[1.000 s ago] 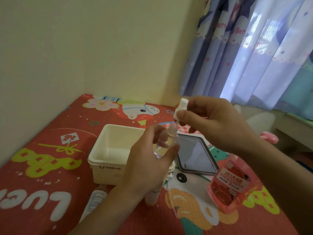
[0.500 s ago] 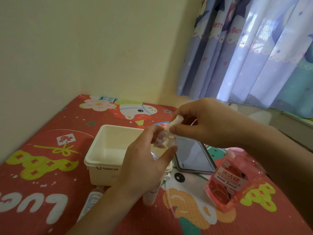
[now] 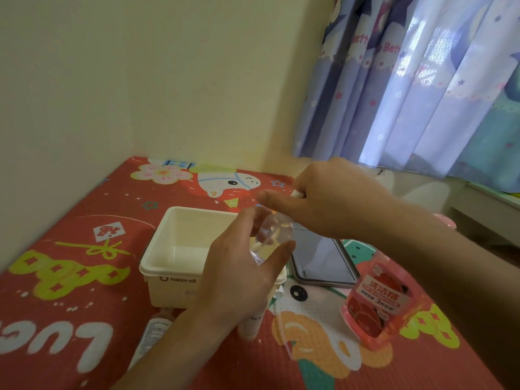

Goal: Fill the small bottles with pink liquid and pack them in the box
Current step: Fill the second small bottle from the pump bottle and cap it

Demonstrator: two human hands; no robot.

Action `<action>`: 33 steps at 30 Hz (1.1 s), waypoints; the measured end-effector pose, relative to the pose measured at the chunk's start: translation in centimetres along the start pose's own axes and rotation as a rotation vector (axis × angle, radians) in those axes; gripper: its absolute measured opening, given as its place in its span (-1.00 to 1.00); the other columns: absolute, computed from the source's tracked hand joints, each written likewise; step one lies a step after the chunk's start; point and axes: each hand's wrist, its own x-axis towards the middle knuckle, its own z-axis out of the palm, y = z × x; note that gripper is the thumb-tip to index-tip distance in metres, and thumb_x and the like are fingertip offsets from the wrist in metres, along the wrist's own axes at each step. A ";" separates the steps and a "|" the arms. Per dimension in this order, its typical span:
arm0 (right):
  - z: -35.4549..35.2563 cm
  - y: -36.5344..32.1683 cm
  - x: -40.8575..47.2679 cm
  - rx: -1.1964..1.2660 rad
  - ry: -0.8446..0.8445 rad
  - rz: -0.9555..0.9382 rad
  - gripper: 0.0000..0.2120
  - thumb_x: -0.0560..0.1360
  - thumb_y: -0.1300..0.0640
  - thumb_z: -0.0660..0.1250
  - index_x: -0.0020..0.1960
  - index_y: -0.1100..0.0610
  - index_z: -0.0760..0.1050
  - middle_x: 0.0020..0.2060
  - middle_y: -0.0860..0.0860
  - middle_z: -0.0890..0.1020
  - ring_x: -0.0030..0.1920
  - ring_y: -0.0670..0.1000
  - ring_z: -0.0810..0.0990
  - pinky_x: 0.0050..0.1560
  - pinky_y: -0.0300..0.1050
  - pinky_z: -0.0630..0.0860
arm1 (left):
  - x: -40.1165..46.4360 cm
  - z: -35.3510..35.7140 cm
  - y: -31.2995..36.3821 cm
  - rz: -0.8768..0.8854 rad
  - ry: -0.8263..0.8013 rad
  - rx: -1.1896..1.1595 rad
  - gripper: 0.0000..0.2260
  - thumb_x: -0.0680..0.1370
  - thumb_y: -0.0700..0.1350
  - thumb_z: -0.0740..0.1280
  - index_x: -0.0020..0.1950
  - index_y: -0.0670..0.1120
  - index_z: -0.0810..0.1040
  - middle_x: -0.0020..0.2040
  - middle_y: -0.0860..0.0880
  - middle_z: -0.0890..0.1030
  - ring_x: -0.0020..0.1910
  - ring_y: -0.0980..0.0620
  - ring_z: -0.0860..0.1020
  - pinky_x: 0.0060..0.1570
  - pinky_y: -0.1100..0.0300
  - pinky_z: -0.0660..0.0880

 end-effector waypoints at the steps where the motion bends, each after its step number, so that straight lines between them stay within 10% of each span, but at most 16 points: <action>1: 0.0 0.2 0.0 0.019 -0.020 -0.008 -0.27 0.35 -0.57 0.02 -0.31 0.07 0.55 -0.53 -0.06 0.53 -0.44 -0.02 0.53 -0.41 -0.14 0.47 | 0.0 0.0 0.0 -0.002 0.003 0.003 -0.73 0.52 0.15 0.42 0.16 0.23 0.44 0.00 0.25 0.60 0.01 0.24 0.59 -0.17 0.29 0.53; 4: -1.0 0.6 -0.6 0.169 -0.115 -0.137 -0.44 0.38 -0.49 0.16 0.15 -0.13 0.51 -0.16 -0.17 0.63 -0.18 -0.11 0.60 -0.14 -0.07 0.57 | 0.2 -0.2 0.0 -0.013 0.013 0.003 -0.71 0.50 0.16 0.42 0.16 0.25 0.43 -0.02 0.24 0.60 0.00 0.25 0.60 -0.20 0.33 0.51; 7: -1.4 1.0 -0.5 0.160 -0.114 -0.236 -0.76 0.48 -0.22 0.36 -0.03 -0.08 0.60 -0.27 -0.15 0.62 -0.24 -0.11 0.59 -0.22 -0.09 0.53 | 0.2 -0.2 -0.1 0.000 0.010 0.000 -0.70 0.51 0.11 0.45 0.18 0.23 0.44 0.01 0.26 0.59 0.06 0.25 0.58 -0.16 0.34 0.50; 14: 0.5 -0.5 0.6 -0.007 -0.058 -0.002 -0.26 0.45 -0.50 0.02 -0.26 0.12 0.62 -0.45 0.05 0.59 -0.41 0.01 0.59 -0.27 -0.02 0.61 | 0.0 0.0 0.0 0.009 0.037 0.044 -0.68 0.51 0.14 0.45 0.19 0.27 0.42 -0.02 0.21 0.60 -0.02 0.19 0.60 -0.20 0.20 0.55; 20: -0.6 0.5 -0.5 0.153 -0.122 -0.155 -0.74 0.48 -0.26 0.28 -0.02 -0.11 0.56 -0.28 -0.17 0.59 -0.25 -0.09 0.59 -0.25 -0.11 0.53 | 0.1 -0.1 -0.4 0.017 0.040 0.040 -0.70 0.51 0.09 0.47 0.15 0.20 0.43 -0.04 0.16 0.61 0.00 0.18 0.59 -0.20 0.25 0.53; 25: 0.8 -0.3 -0.1 0.033 0.012 -0.008 -0.43 0.50 -0.37 0.17 -0.39 0.07 0.50 -0.50 0.01 0.53 -0.45 0.02 0.53 -0.45 -0.12 0.42 | -0.1 0.1 -0.1 0.024 0.053 0.054 -0.63 0.48 0.11 0.48 0.16 0.32 0.38 0.01 0.24 0.59 0.03 0.24 0.58 -0.15 0.28 0.54; 28: 1.3 0.0 -0.1 0.092 0.025 0.004 -0.34 0.45 -0.49 0.02 -0.21 0.05 0.58 -0.40 0.00 0.59 -0.35 0.01 0.58 -0.32 -0.08 0.52 | 0.0 0.1 -0.2 0.013 0.047 0.067 -0.68 0.48 0.18 0.43 0.14 0.32 0.37 0.02 0.27 0.57 0.03 0.25 0.57 -0.18 0.25 0.55; 31: 0.4 0.6 -0.5 0.207 -0.090 -0.153 -0.63 0.52 -0.31 0.21 0.17 -0.12 0.52 -0.13 -0.14 0.63 -0.14 -0.10 0.59 -0.15 -0.09 0.54 | 0.1 -0.1 -0.4 0.033 0.058 0.067 -0.69 0.48 0.18 0.42 0.14 0.30 0.38 -0.01 0.25 0.58 0.04 0.24 0.57 -0.21 0.24 0.55; 33: 0.0 0.8 -0.6 0.195 -0.111 -0.220 -0.81 0.55 -0.14 0.31 0.08 -0.09 0.58 -0.16 -0.16 0.61 -0.15 -0.10 0.58 -0.19 -0.14 0.50 | 0.2 -0.1 -0.5 0.038 0.052 0.072 -0.69 0.49 0.13 0.46 0.13 0.26 0.40 -0.03 0.22 0.59 0.06 0.25 0.56 -0.20 0.22 0.56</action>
